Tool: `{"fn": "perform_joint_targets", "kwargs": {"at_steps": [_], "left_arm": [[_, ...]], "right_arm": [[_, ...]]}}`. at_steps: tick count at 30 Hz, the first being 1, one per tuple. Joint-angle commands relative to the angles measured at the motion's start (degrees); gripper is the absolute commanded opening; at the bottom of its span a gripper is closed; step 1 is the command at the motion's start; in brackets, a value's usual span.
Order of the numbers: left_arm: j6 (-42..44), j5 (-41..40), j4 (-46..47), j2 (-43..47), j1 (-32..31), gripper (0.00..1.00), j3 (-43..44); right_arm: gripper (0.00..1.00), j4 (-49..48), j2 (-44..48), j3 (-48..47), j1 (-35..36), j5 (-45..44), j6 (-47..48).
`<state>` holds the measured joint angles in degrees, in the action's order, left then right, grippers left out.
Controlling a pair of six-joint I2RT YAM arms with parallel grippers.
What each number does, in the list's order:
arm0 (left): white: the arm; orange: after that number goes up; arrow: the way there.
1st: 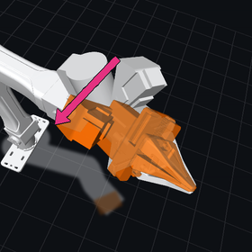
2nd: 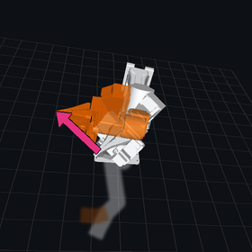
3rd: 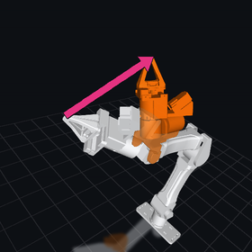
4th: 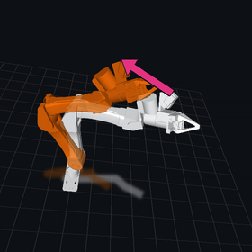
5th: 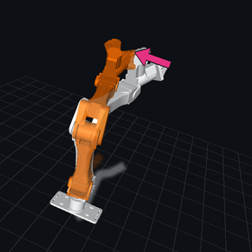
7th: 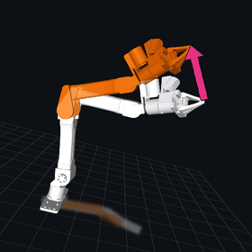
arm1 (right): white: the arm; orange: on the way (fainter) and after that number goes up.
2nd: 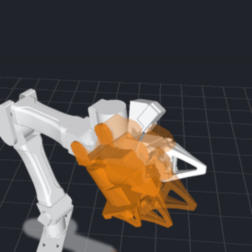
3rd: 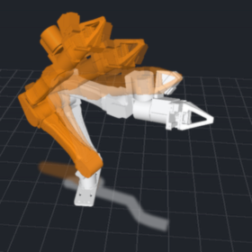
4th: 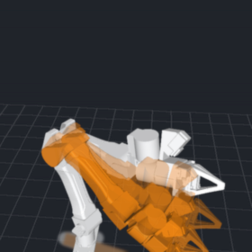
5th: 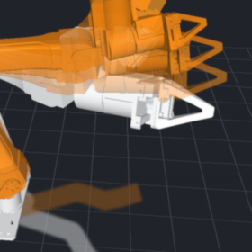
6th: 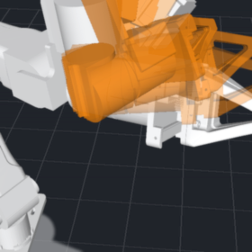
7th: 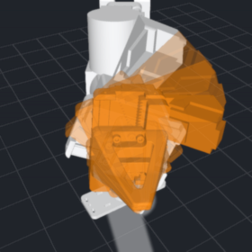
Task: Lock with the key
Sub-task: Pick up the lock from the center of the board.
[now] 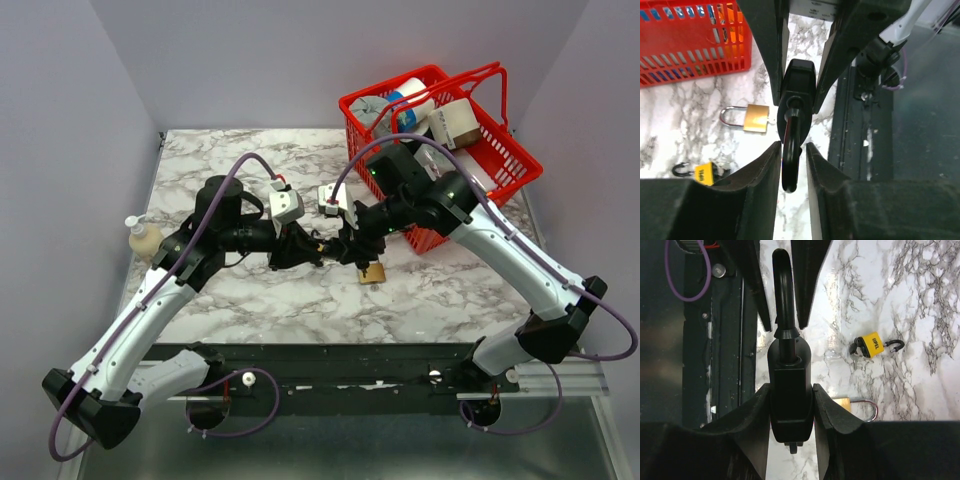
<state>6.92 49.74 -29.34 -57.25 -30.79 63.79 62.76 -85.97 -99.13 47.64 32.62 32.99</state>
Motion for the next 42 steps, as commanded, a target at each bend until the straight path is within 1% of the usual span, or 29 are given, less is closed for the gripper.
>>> {"fn": "perform_joint_targets", "kwargs": {"at_steps": [1, 3, 6, 7, 9, 10, 15, 16, 17, 18, 19, 20, 21, 22, 23, 27, 32, 37, 38, 42], "left_arm": [[-1.5, -1.3, 3.2, 1.1, -0.6, 0.4, -0.2], [-1.3, -1.1, 3.2, 1.1, -0.6, 0.4, -0.1], [-1.1, -0.6, 3.0, 1.0, -0.7, 0.31, 0.0], [-1.0, -0.3, 2.8, 0.8, -0.7, 0.23, -0.1], [-0.9, -0.1, 3.0, 1.1, -0.7, 0.1, -0.3], [-1.3, 0.0, 3.3, 1.4, -0.7, 0.0, -0.5], [-6.4, 0.2, 8.3, 2.8, -0.6, 0.0, -1.9], [-6.7, 0.4, 9.2, 3.0, -0.3, 0.0, -2.1], [-10.1, 1.1, 10.2, 3.4, 0.0, 0.0, -2.5], [-11.5, 2.1, 12.3, 3.5, 0.5, 0.0, -2.8], [-12.5, 2.9, 13.2, 3.9, 1.1, 0.0, -3.0], [-13.7, 3.8, 14.3, 4.1, 2.6, 0.0, -3.2], [-15.9, 6.0, 16.1, 4.3, 3.4, 0.0, -3.3], [-16.9, 6.4, 16.9, 4.5, 4.0, 0.0, -3.3], [-18.1, 6.9, 17.6, 4.8, 4.8, 0.0, -3.4], [-21.5, 9.8, 21.2, 5.5, 8.7, 0.0, -3.1], [-22.0, 13.8, 22.1, 5.8, 9.2, 0.0, -1.2], [-21.7, 15.0, 21.4, 5.4, 9.1, 0.0, 0.3], [-22.5, 15.1, 21.8, 5.5, 9.1, 0.0, 0.2], [-26.8, 15.1, 28.0, 5.7, 9.1, 0.0, -0.9]], "right_arm": [[0.01, -1.1, -0.4, -2.6, 0.8, 1.2, -0.6], [0.01, -1.2, -0.4, -2.7, 0.9, 1.2, -0.5], [0.01, -1.1, -0.6, -2.7, 1.0, 1.0, -0.4], [0.01, -1.0, -0.5, -2.7, 1.0, 1.0, -0.4], [0.01, -1.1, -0.4, -2.7, 1.0, 1.0, -0.4], [0.01, -1.1, -0.5, -2.7, 1.0, 1.0, -0.5], [0.01, -0.9, -0.4, -2.8, 1.0, 1.5, -1.2], [0.07, -0.9, -0.5, -2.9, 1.0, 1.7, -1.5], [0.43, -1.2, -0.5, -3.1, 1.0, 2.0, -2.6], [0.59, -1.6, -0.4, -3.1, 1.0, 1.8, -3.2], [0.68, -2.3, -0.1, -3.0, 0.8, 1.5, -3.9], [0.82, -3.9, 1.0, -2.6, 0.7, 1.0, -4.9], [0.88, -4.8, 1.8, -1.5, 0.1, 1.2, -5.2], [0.92, -5.9, 2.6, -0.5, -0.3, 1.6, -5.5], [0.94, -8.4, 3.6, 0.4, -0.6, 2.2, -6.0], [0.94, -12.9, 9.4, 5.7, -2.9, 5.7, -6.5], [0.96, -18.9, 13.9, 11.9, -4.2, 7.9, -7.5], [0.96, -22.5, 15.7, 13.4, -4.7, 9.1, -7.4], [0.96, -23.0, 15.8, 13.4, -4.7, 10.7, -7.2], [0.96, -23.6, 14.6, 12.6, -4.7, 14.0, -8.3]]}}
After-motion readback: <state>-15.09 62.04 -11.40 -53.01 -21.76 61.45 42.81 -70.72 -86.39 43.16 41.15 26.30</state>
